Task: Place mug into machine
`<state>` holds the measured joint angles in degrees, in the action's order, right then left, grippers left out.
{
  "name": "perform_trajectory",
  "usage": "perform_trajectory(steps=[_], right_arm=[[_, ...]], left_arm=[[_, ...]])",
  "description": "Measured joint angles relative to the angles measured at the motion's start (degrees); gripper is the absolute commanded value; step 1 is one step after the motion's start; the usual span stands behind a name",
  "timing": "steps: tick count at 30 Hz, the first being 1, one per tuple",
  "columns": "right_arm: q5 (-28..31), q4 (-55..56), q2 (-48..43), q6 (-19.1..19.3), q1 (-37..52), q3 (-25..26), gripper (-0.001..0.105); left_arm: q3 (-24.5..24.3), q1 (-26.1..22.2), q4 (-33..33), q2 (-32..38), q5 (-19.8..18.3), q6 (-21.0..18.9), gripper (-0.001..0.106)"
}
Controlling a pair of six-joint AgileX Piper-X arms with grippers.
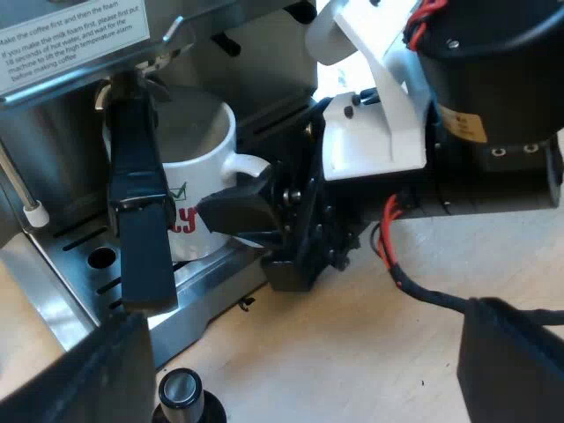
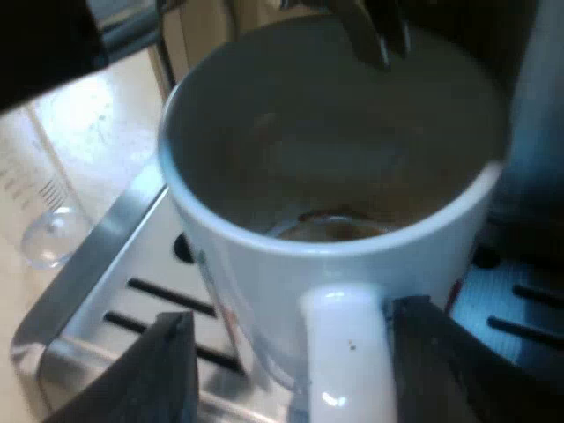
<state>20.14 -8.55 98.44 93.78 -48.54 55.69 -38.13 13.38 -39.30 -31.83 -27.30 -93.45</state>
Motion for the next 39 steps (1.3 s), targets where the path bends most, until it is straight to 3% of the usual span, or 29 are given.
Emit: perform_trajectory(steps=[25,39], right_arm=[[6.75,-11.98,5.23,0.0,0.0,0.14,0.051],[7.78,-6.65,1.18,0.76,-0.15,0.23,0.051]], left_arm=[[0.0,0.0,-0.07,0.0,0.0,0.0,0.072],[0.0,0.0,-0.37,0.0,0.0,0.0,0.072]])
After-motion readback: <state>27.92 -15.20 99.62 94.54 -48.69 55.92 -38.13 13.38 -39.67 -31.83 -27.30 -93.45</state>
